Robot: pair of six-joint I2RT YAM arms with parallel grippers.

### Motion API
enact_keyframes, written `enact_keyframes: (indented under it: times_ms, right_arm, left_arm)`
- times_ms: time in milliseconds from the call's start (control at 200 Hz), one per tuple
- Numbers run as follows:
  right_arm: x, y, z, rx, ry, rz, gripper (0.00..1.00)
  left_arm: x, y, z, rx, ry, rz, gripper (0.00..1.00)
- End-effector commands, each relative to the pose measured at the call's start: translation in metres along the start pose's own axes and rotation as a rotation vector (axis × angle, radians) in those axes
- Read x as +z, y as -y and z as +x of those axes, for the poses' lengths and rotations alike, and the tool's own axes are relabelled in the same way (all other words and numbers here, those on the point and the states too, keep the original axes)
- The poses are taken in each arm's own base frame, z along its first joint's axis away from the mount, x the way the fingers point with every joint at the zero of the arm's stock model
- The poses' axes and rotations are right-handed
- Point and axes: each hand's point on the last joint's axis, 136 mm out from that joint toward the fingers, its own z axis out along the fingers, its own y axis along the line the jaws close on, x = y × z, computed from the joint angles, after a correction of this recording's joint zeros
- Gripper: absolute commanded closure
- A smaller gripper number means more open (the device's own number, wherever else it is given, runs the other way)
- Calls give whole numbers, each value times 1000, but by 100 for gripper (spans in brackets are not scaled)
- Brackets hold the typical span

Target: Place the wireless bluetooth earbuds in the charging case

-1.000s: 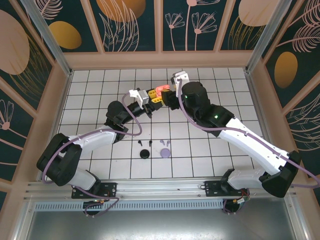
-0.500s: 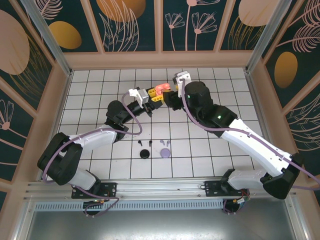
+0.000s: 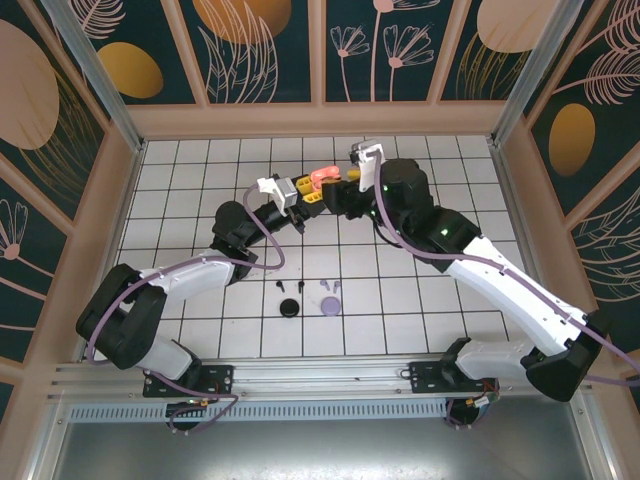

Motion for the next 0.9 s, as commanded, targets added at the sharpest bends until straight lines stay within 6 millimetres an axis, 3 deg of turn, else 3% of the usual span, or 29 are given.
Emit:
enact_keyframes:
  times_ms: [0, 250, 440, 515, 611, 766, 896]
  right_arm:
    - [-23, -9, -47, 65, 137, -73, 38]
    - [-31, -3, -69, 134, 192, -118, 37]
    - [-32, 10, -66, 165, 193, -75, 39]
    - [-32, 21, -62, 191, 188, -37, 47]
    - [-32, 34, -54, 219, 171, 3, 66]
    - [-28, 40, -45, 226, 145, 22, 90]
    - [-20, 41, -38, 227, 113, 27, 97]
  left_arm:
    - [4, 0, -16, 8, 57, 6, 100]
    - [5, 1, -15, 7, 60, 9, 100]
    - [4, 1, -15, 7, 60, 9, 100]
    - [4, 1, -15, 9, 61, 9, 100]
    - [4, 2, -16, 9, 63, 13, 100]
    - [3, 3, -17, 10, 64, 18, 100]
    - [3, 4, -18, 11, 67, 22, 100]
